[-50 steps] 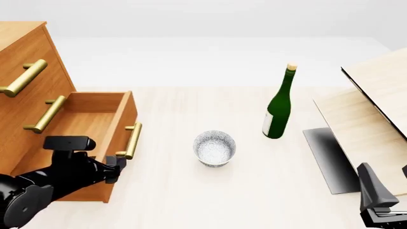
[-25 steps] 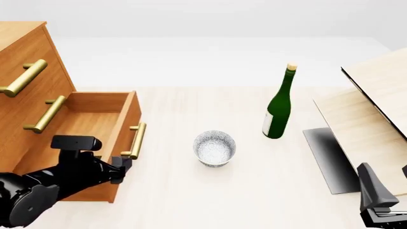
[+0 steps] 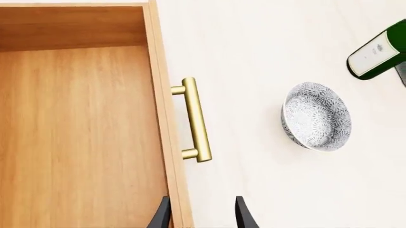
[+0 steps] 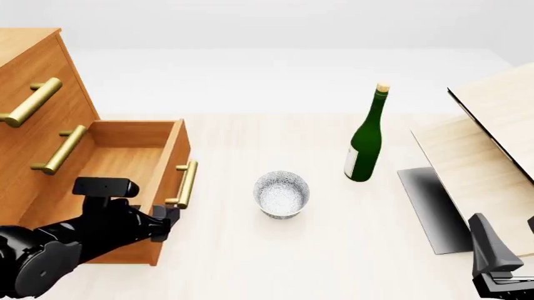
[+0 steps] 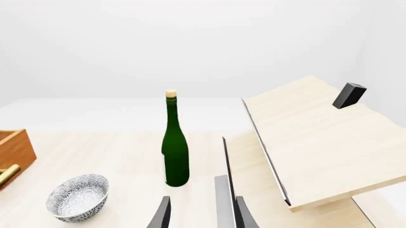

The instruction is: Put the bowl in the bottom drawer of the cabinet and close it.

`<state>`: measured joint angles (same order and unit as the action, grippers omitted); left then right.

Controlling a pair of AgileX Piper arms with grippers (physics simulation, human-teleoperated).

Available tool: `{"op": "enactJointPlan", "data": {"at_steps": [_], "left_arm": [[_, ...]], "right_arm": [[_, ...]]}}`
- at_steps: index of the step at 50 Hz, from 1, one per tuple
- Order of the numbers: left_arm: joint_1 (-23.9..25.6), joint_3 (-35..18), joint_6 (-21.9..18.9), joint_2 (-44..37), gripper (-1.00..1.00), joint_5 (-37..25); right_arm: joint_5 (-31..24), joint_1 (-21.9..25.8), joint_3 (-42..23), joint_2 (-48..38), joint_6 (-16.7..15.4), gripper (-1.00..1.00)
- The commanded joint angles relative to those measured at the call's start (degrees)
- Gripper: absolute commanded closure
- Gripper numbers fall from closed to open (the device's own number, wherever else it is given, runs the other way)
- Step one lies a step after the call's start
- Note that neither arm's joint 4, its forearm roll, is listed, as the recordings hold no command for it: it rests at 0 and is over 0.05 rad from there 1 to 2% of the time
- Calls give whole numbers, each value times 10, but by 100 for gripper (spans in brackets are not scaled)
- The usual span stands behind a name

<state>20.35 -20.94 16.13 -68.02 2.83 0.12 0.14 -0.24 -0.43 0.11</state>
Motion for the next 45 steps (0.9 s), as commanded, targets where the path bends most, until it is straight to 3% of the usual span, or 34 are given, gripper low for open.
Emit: {"op": "enactJointPlan", "data": {"at_steps": [1, 27, 45], "left_arm": [[19, -4, 0, 7, -100, -6], [60, -10, 20, 39, -100, -13], [52, -13, 2, 69, -100, -34]], "right_arm": [[0, 0, 0, 0, 0, -100], [0, 0, 0, 0, 0, -100], [0, 0, 0, 0, 0, -100]]}}
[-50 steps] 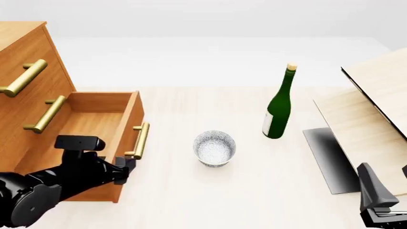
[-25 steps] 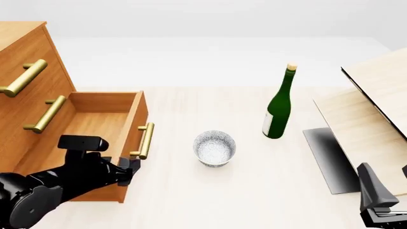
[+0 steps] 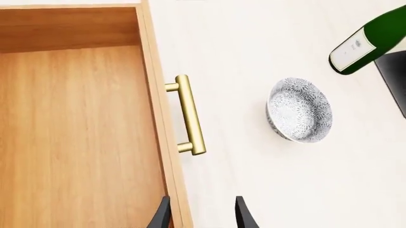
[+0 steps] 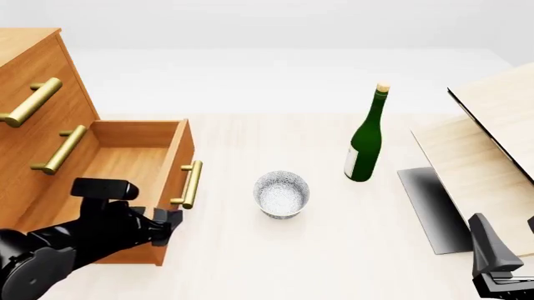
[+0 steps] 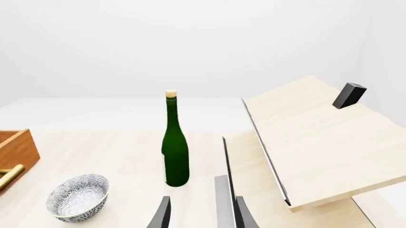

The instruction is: Put the bowl in the bottom drawer of the cabinet and close it.

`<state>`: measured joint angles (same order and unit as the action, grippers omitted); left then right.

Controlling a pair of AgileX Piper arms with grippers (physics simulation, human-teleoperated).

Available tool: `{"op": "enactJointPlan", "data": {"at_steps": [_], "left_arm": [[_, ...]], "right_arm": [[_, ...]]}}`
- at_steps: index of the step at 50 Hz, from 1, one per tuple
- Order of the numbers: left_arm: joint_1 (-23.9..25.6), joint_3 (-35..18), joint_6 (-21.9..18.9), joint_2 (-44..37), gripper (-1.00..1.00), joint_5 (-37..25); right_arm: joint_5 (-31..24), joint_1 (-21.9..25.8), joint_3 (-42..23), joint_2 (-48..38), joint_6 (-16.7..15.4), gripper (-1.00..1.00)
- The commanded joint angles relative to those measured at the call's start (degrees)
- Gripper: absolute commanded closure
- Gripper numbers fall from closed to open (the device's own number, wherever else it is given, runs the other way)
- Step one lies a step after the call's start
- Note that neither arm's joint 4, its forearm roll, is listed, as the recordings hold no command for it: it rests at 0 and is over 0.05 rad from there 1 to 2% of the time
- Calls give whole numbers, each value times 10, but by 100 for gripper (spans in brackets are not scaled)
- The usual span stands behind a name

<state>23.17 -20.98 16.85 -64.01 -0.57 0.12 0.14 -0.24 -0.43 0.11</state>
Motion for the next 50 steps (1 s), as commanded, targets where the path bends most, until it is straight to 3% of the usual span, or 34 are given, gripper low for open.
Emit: {"op": "enactJointPlan", "data": {"at_steps": [1, 39, 50], "left_arm": [[22, -13, -7, 31, -100, -2], [11, -25, -37, 139, -100, -80], [16, -65, -43, 151, -100, -94]], "right_arm": [[0, 0, 0, 0, 0, -100], [0, 0, 0, 0, 0, -100], [0, 0, 0, 0, 0, -100]]}}
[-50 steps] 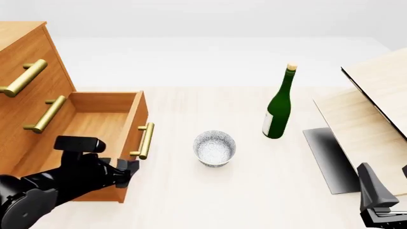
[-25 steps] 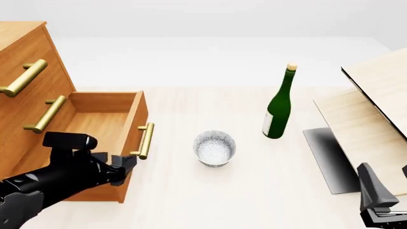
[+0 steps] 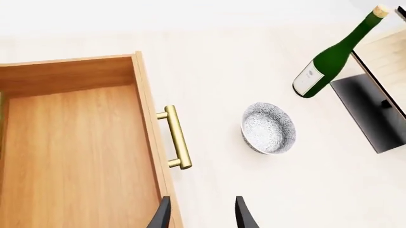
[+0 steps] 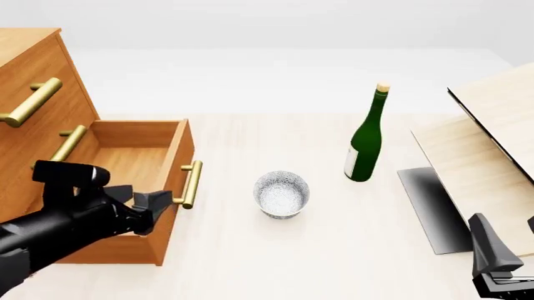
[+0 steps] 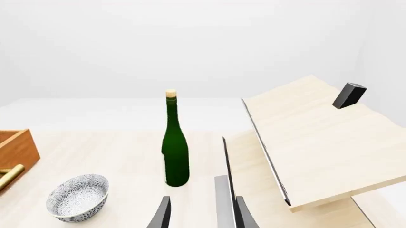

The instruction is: Put the bowl in the bottom drawer of the cabinet and close it.

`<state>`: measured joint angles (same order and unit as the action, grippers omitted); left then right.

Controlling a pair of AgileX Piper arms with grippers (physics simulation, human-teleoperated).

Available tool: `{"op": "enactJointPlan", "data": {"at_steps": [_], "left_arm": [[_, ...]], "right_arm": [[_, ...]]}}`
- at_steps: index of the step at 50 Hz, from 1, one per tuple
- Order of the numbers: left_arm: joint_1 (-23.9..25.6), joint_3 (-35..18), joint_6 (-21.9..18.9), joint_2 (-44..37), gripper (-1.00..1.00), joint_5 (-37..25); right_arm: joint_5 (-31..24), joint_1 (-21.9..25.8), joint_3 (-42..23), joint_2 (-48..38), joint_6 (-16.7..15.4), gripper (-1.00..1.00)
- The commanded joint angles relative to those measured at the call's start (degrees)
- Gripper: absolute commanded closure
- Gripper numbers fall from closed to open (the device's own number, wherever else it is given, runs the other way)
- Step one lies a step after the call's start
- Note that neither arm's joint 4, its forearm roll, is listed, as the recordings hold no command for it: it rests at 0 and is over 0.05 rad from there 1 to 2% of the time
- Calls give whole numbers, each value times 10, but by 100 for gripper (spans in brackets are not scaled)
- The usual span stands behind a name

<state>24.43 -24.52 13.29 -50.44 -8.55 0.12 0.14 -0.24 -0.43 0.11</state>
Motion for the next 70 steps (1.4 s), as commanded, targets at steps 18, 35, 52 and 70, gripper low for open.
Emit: {"op": "enactJointPlan", "data": {"at_steps": [18, 35, 52, 70], "left_arm": [[11, -72, 1, 12, -100, -4], [33, -103, 12, -18, -100, 17], [45, -120, 41, -60, -100, 47], [53, -140, 71, -114, -100, 74]], "right_arm": [[0, 0, 0, 0, 0, -100], [0, 0, 0, 0, 0, -100], [0, 0, 0, 0, 0, -100], [0, 0, 0, 0, 0, -100]]}}
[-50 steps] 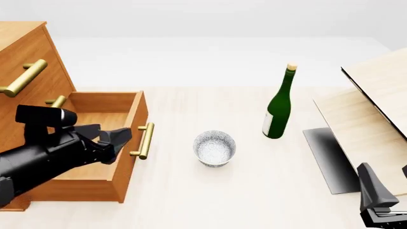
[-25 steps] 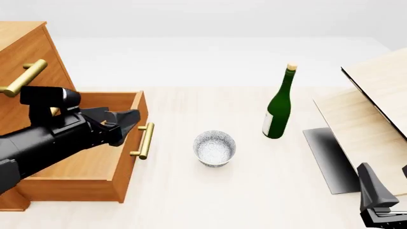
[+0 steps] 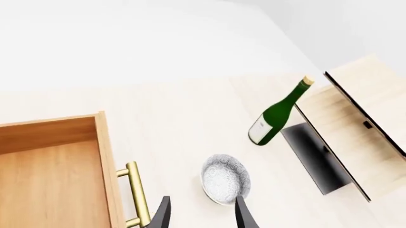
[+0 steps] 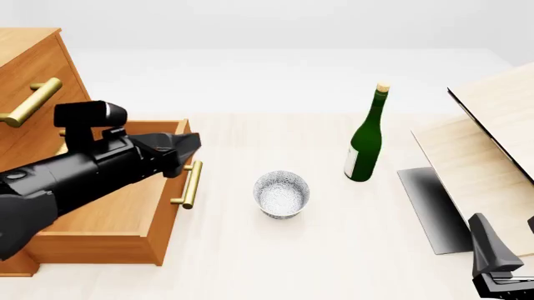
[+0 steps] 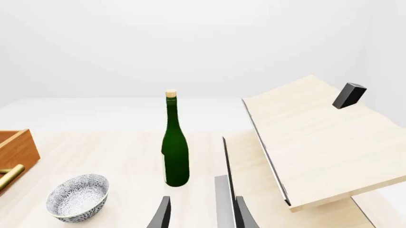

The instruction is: Put the bowl in the bottom drawer of the cabinet and close it.

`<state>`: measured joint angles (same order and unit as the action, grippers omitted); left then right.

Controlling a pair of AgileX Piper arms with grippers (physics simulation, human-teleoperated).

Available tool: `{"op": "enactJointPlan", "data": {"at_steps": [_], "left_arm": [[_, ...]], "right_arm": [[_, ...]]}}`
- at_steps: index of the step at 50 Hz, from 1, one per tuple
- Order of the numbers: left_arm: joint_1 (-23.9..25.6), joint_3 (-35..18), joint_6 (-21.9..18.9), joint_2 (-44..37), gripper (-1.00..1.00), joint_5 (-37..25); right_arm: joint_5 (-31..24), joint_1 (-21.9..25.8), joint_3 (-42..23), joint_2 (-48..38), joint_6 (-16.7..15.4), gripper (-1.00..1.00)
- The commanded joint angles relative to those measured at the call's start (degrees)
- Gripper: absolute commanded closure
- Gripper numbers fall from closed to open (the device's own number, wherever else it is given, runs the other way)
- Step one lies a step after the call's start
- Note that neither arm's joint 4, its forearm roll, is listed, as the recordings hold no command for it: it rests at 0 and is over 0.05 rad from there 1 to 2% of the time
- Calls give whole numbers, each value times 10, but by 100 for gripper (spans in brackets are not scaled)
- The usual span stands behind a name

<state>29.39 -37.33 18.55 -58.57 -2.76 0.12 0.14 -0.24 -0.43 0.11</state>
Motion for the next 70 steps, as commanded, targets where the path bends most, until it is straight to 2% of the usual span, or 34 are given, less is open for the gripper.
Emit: {"op": "enactJointPlan", "data": {"at_steps": [1, 36, 70], "left_arm": [[4, -12, 19, -35, -100, 17], [19, -64, 62, -149, -100, 55], [16, -85, 98, -248, -100, 104]], "right_arm": [[0, 0, 0, 0, 0, -100], [0, 0, 0, 0, 0, -100], [0, 0, 0, 0, 0, -100]]}}
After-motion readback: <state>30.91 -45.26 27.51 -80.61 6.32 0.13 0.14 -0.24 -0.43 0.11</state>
